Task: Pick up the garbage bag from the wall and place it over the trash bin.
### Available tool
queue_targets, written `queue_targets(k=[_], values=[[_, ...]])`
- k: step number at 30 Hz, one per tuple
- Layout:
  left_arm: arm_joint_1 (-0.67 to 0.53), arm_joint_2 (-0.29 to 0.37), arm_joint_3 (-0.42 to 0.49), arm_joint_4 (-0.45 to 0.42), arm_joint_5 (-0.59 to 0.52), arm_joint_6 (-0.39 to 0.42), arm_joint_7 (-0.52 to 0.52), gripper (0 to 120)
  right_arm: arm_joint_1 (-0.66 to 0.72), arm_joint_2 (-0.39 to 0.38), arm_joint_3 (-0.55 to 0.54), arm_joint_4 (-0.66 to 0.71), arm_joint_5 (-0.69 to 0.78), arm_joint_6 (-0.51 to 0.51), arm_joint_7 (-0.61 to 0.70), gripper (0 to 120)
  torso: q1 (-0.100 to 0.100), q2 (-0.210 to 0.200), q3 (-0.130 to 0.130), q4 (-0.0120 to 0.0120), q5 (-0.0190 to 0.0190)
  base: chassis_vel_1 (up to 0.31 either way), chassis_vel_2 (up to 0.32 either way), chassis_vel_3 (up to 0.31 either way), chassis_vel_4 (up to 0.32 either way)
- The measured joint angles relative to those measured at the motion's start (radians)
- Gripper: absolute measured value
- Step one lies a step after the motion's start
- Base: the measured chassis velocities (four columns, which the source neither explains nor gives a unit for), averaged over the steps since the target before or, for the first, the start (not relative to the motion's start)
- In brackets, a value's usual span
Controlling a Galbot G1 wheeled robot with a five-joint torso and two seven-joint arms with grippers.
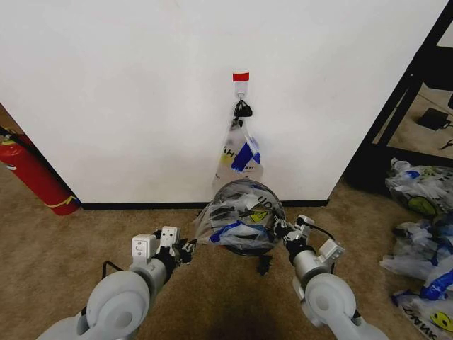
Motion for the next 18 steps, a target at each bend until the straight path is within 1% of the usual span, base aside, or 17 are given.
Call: queue_targets(k=[1,3,4,5,7,8,9,10,11,12,13,14,15,18], values=[[0.008,0.0,-0.023,-0.015,0.003,-0.002,-0.009,52,-0.001,0.0,0.002,-0.003,-0.003,0.0,0.001,0,0.0,0.0,0.0,0.0001,0.0003,0.0,0.0,0.0,0.0],[0.015,0.003,-0.058,-0.034,0.008,-0.008,-0.017,58,0.0,0.0,0.004,-0.009,-0.007,0.0,0.002,0,0.0,0.0,0.0,0.0006,0.0005,0.0,0.0,0.0,0.0],[0.013,0.015,-0.099,-0.057,0.027,-0.026,-0.007,66,0.0,-0.001,0.004,-0.014,-0.011,0.0,0.003,0,0.0,0.0,0.0,0.0009,0.0003,0.0,0.0,0.0,0.0],[0.013,0.015,-0.099,-0.057,0.027,-0.026,-0.007,66,0.0,-0.001,0.004,-0.014,-0.011,0.0,0.003,0,0.0,0.0,0.0,0.0009,0.0003,0.0,0.0,0.0,0.0],[-0.006,0.045,-0.113,-0.082,0.079,-0.054,0.05,74,0.001,-0.002,0.002,-0.017,-0.017,0.0,0.005,0,0.0,0.0,0.0,0.0008,0.0002,0.0,0.0,0.0,0.0],[-0.018,0.067,-0.103,-0.09,0.116,-0.075,0.111,78,0.002,-0.003,-0.001,-0.018,-0.019,-0.002,0.007,0,0.0,0.0,0.0,0.0006,0.0004,0.0,0.0,0.0,0.0],[-0.024,0.078,-0.096,-0.092,0.135,-0.085,0.147,79,0.003,-0.003,-0.002,-0.018,-0.02,-0.003,0.008,0,0.0,0.0,0.0,0.0004,0.0005,0.0,0.0,0.0,0.0],[-0.037,0.1,-0.072,-0.096,0.19,-0.107,0.246,86,0.008,-0.003,-0.01,-0.02,-0.022,-0.005,0.011,0,0.0,0.0,0.0,0.0,0.0006,0.0,0.0,0.0,0.0],[-0.039,0.105,-0.064,-0.096,0.211,-0.113,0.279,88,0.014,-0.003,-0.017,-0.022,-0.023,-0.007,0.014,0,0.0,0.0,0.0,-0.0004,0.0005,0.0,0.0,0.0,0.0],[-0.054,0.114,-0.028,-0.096,0.268,-0.122,0.36,94,0.03,-0.004,-0.035,-0.025,-0.024,-0.012,0.018,0,0.0,0.0,0.0,0.0013,0.0004,0.0,0.0,0.0,0.0],[-0.054,0.114,-0.028,-0.096,0.268,-0.122,0.36,94,0.03,-0.004,-0.035,-0.025,-0.024,-0.012,0.018,0,0.0,0.0,0.0,0.0013,0.0004,0.0,0.0,0.0,0.0],[-0.083,0.116,0.008,-0.096,0.289,-0.122,0.397,98,0.034,-0.004,-0.043,-0.025,-0.026,-0.016,0.02,0,0.0,0.0,0.0,0.0015,0.0004,0.0,0.0,0.0,0.0],[-0.105,0.118,0.036,-0.096,0.298,-0.122,0.412,98,0.034,-0.005,-0.046,-0.025,-0.028,-0.017,0.021,0,0.0,0.0,0.0,0.0014,0.0003,0.0,0.0,0.0,0.0],[-0.185,0.13,0.135,-0.083,0.327,-0.118,0.451,100,0.027,-0.007,-0.049,-0.016,-0.034,-0.022,0.024,0,0.0,0.0,0.0,0.0,0.0004,0.0,0.0,0.0,0.0]])
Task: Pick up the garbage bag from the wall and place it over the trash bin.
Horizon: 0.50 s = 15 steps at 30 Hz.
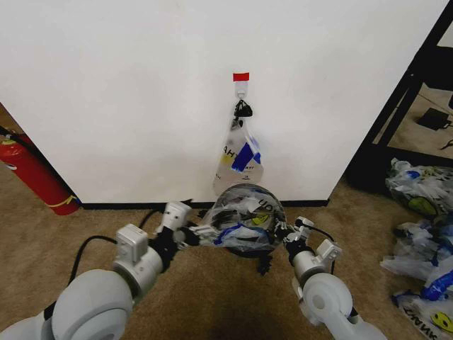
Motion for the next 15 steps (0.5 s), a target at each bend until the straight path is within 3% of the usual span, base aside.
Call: queue_targets(k=[10,15], values=[[-0.128,-0.02,0.15,0.086,0.011,0.004,0.031,90,-0.013,0.003,0.001,0.007,-0.007,-0.006,0.008,0,0.0,0.0,0.0,0.0002,0.0,0.0,0.0,0.0,0.0],[-0.139,-0.029,0.183,0.13,0.012,0.006,0.031,70,-0.013,0.008,0.001,0.009,-0.007,-0.009,0.014,0,0.0,0.0,0.0,0.0006,0.0,0.0,0.0,0.0,0.0]])
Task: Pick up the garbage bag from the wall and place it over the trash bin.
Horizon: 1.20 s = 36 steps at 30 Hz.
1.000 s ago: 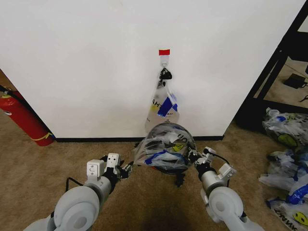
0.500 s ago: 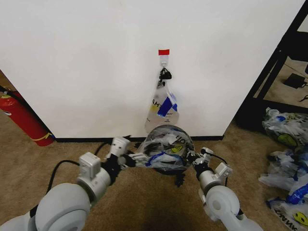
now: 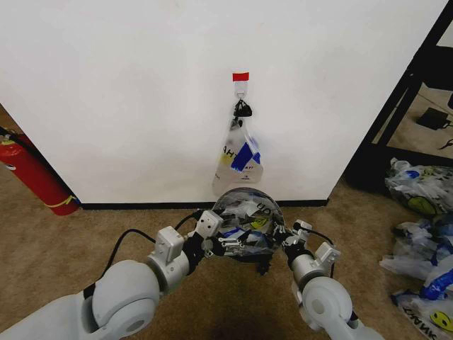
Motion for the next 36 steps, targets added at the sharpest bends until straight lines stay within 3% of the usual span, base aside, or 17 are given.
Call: queue_targets(k=[3,9,15,18,27,36], values=[[0.003,-0.001,0.008,0.007,0.002,0.002,0.001,63,0.0,0.002,-0.001,0.0,0.0,-0.001,0.002,0,0.0,0.0,0.0,0.0,0.0,0.0,0.0,0.0,0.0],[0.016,-0.016,0.043,0.033,0.072,0.02,0.021,35,0.013,0.001,-0.007,0.004,0.011,-0.009,0.015,0,0.0,0.0,0.0,0.0,-0.0001,0.0,0.0,0.0,0.0],[0.01,-0.027,0.062,0.043,0.074,0.02,0.02,17,0.012,-0.004,-0.007,0.008,0.015,-0.01,0.02,0,0.0,0.0,0.0,0.0,-0.0001,0.0,0.0,0.0,0.0],[0.002,-0.035,0.079,0.06,0.068,0.007,-0.001,2,0.01,-0.009,-0.004,0.012,0.018,-0.011,0.022,0,0.0,0.0,0.0,-0.0002,-0.0001,0.0,0.0,0.0,0.0],[0.052,-0.034,0.066,0.041,0.086,-0.029,-0.017,0,0.014,0.003,0.001,0.01,0.023,-0.011,0.03,0,0.0,0.0,0.0,-0.0001,0.0,0.0,0.0,0.0,0.0],[0.338,-0.062,0.033,-0.024,0.221,-0.077,-0.001,0,0.03,0.089,0.016,0.006,0.045,-0.023,0.101,0,0.0,0.0,0.0,0.0003,0.0,0.0,0.0,0.0,0.0]])
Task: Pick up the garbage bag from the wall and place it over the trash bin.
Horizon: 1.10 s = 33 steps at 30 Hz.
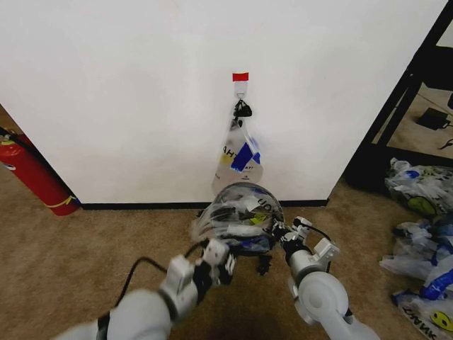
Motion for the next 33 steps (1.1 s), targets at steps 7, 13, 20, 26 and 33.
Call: queue_targets(k=[7,13,20,26,33], values=[[0.06,-0.062,0.048,0.134,0.125,-0.051,0.044,0,0.0,0.001,-0.001,0.032,0.04,-0.014,0.035,0,0.0,0.0,0.0,-0.0003,-0.0001,0.0,0.0,0.0,0.0],[-0.024,-0.13,0.093,0.278,0.129,-0.049,0.052,0,-0.011,0.005,-0.005,0.069,0.065,-0.022,0.055,0,0.0,0.0,0.0,-0.0005,-0.0001,0.0,0.0,0.0,0.0],[-0.059,-0.18,0.113,0.394,0.141,-0.055,0.049,0,-0.049,-0.004,-0.007,0.094,0.069,-0.028,0.068,0,0.0,0.0,0.0,-0.0005,0.0,0.0,0.0,0.0,0.0],[-0.066,-0.222,0.116,0.455,0.16,-0.068,0.044,0,-0.055,-0.003,-0.01,0.106,0.077,-0.036,0.083,0,0.0,0.0,0.0,-0.0004,0.0001,0.0,0.0,0.0,0.0],[-0.056,-0.269,0.143,0.477,0.187,-0.068,0.03,0,-0.061,0.001,-0.014,0.107,0.075,-0.039,0.085,0,0.0,0.0,0.0,-0.0004,0.0,0.0,0.0,0.0,0.0]])
